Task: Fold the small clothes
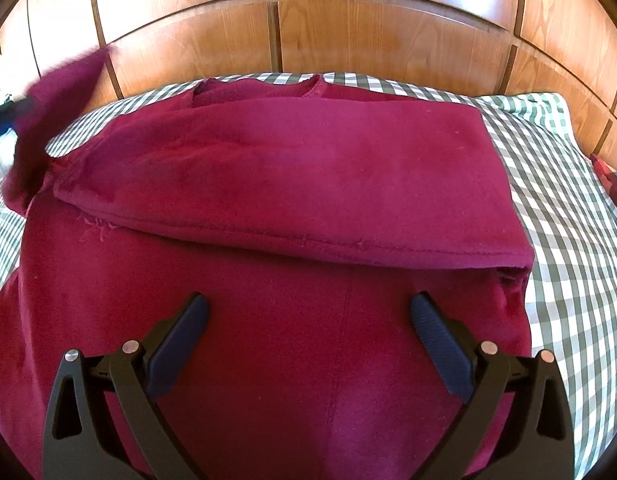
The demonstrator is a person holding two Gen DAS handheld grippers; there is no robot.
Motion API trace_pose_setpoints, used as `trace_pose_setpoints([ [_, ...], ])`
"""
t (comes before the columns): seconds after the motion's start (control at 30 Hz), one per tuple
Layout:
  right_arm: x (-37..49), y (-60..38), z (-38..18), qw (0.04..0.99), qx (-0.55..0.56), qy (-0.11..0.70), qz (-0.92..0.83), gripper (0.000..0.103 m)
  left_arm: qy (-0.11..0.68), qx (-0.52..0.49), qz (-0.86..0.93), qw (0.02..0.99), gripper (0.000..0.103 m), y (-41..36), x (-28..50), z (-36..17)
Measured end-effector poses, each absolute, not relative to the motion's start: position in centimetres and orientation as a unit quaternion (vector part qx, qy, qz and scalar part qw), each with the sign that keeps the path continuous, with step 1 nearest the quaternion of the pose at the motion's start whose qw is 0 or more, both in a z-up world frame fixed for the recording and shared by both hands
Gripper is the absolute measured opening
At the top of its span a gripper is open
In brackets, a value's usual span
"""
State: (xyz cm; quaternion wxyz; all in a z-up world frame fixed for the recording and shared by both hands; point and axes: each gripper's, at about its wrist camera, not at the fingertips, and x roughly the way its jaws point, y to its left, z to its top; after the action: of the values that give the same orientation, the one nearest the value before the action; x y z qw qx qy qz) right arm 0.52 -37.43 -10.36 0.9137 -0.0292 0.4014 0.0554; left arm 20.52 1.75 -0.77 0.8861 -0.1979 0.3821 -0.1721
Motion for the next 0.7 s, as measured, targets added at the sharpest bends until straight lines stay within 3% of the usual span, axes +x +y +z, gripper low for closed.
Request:
trace_pose_setpoints([
  [0.13, 0.5, -37.7, -10.3, 0.914, -0.021, 0.401, 0.061, 0.101, 0.426, -0.144, -0.172, 0.876, 0.009, -1.7, 20.3, -4.5],
  [0.3, 0.5, -37.9, -10.1, 0.912, -0.014, 0.404, 0.067, 0.101, 0.429, -0.158, -0.190, 0.869, 0.035, 0.4, 17.3, -5.5],
  [0.33, 0.4, -38.1, -9.9, 0.912, -0.009, 0.404, 0.071, 0.100, 0.426, -0.155, -0.188, 0.871, 0.036, 0.7, 16.5, -5.3],
  [0.37, 0.3, -38.3, -9.5, 0.912, -0.003, 0.403, 0.072, 0.098, 0.422, -0.154, -0.185, 0.874, 0.036, 1.3, 16.1, -5.2],
  [0.43, 0.0, -38.6, -8.0, 0.914, 0.023, 0.397, 0.081, 0.070, 0.417, -0.152, -0.180, 0.878, 0.036, 2.7, 15.1, -5.1],
  [0.7, 3.8, -33.1, -4.8, 0.875, 0.106, 0.419, 0.218, 0.065, 0.405, -0.184, -0.122, 0.887, 0.036, 7.6, 15.1, -5.8],
])
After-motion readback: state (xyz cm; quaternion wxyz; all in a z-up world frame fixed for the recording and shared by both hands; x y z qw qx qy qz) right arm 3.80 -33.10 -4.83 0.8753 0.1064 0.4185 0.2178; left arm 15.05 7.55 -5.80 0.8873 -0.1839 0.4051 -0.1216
